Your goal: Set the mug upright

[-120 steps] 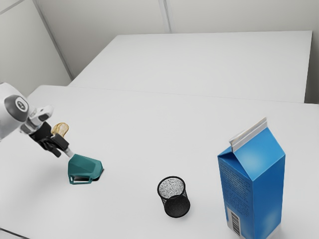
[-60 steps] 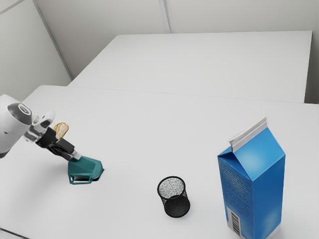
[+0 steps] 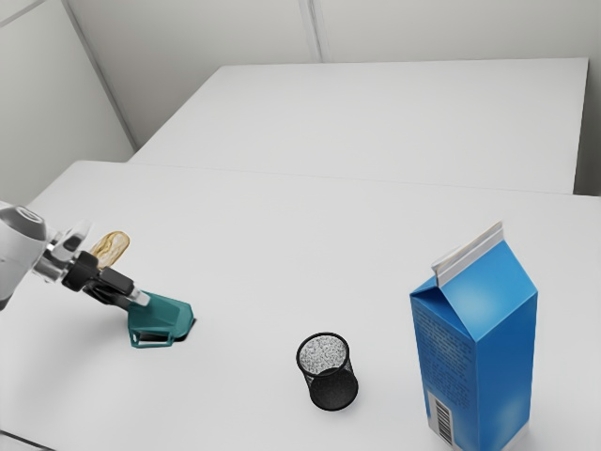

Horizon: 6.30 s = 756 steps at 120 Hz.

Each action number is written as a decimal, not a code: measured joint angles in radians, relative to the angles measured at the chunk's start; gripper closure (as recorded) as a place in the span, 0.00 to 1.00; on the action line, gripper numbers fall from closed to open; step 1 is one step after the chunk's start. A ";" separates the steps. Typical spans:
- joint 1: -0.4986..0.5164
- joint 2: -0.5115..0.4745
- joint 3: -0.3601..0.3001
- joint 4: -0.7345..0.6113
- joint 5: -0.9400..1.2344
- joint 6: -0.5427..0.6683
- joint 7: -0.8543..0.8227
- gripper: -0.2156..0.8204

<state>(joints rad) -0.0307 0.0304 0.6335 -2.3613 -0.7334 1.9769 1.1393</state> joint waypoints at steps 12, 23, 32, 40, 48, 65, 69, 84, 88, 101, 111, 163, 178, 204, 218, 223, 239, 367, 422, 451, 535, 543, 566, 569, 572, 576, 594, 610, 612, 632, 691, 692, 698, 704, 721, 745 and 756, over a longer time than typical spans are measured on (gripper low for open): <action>0.004 0.005 0.001 0.001 -0.034 -0.028 0.010 0.21; 0.002 0.018 0.002 0.002 -0.067 -0.055 0.017 0.21; 0.002 0.035 0.002 0.002 -0.090 -0.075 0.023 0.21; 0.008 0.048 0.002 0.004 -0.107 -0.093 0.027 0.21; 0.015 0.056 0.002 0.006 -0.123 -0.110 0.031 0.21; 0.022 0.065 0.002 0.006 -0.145 -0.141 0.037 0.21; 0.023 0.066 0.002 0.006 -0.149 -0.147 0.039 0.21; 0.023 0.067 0.002 0.007 -0.158 -0.166 0.044 0.23; 0.024 0.068 0.002 0.007 -0.160 -0.171 0.045 0.25; 0.027 0.074 0.002 0.006 -0.166 -0.182 0.048 0.31; 0.029 0.086 0.002 0.006 -0.168 -0.187 0.050 0.36; 0.028 0.099 0.002 0.006 -0.175 -0.184 0.059 0.69; 0.026 0.098 0.002 0.007 -0.173 -0.177 0.060 0.78; 0.004 0.053 -0.008 0.010 -0.171 -0.159 0.061 0.87; -0.007 0.009 -0.025 0.017 -0.165 -0.146 0.061 0.94; -0.005 -0.005 -0.038 0.019 -0.161 -0.137 0.060 0.95; 0.005 -0.021 -0.090 0.049 -0.136 -0.107 0.053 0.96; -0.086 0.010 -0.547 0.232 0.649 0.265 -0.273 0.97; -0.042 -0.005 -0.546 0.094 0.785 0.433 -0.409 0.97; -0.112 -0.003 -0.545 0.038 0.834 0.531 -0.461 0.97; -0.081 0.007 -0.547 -0.008 0.834 0.637 -0.528 0.90; -0.087 0.008 -0.547 -0.008 0.831 0.637 -0.529 0.85; -0.093 0.009 -0.548 -0.008 0.829 0.637 -0.529 0.72; -0.092 0.008 -0.548 -0.008 0.829 0.637 -0.530 0.70; -0.091 0.008 -0.548 -0.007 0.829 0.637 -0.530 0.68; -0.089 0.008 -0.548 -0.007 0.829 0.636 -0.530 0.66; -0.084 0.007 -0.548 -0.005 0.829 0.633 -0.530 0.58; -0.083 0.003 -0.548 -0.002 0.829 0.630 -0.530 0.50; -0.083 0.003 -0.548 -0.002 0.829 0.629 -0.530 0.49; -0.083 -0.012 -0.552 0.003 0.828 0.620 -0.530 0.42; -0.094 -0.134 -0.598 0.133 0.797 0.495 -0.553 0.28; -0.094 -0.133 -0.598 0.144 0.794 0.486 -0.555 0.28; -0.089 -0.128 -0.598 0.214 0.773 0.423 -0.568 0.26; -0.080 -0.112 -0.596 0.296 0.757 0.345 -0.584 0.25; -0.074 -0.011 -0.574 0.561 0.722 0.080 -0.650 0.23; -0.080 0.190 -0.565 0.851 0.685 -0.197 -0.742 0.22; -0.081 0.214 -0.568 0.878 0.676 -0.262 -0.775 0.21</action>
<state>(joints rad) -0.1114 0.2445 0.0656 -1.4837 -0.0573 1.7149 0.3641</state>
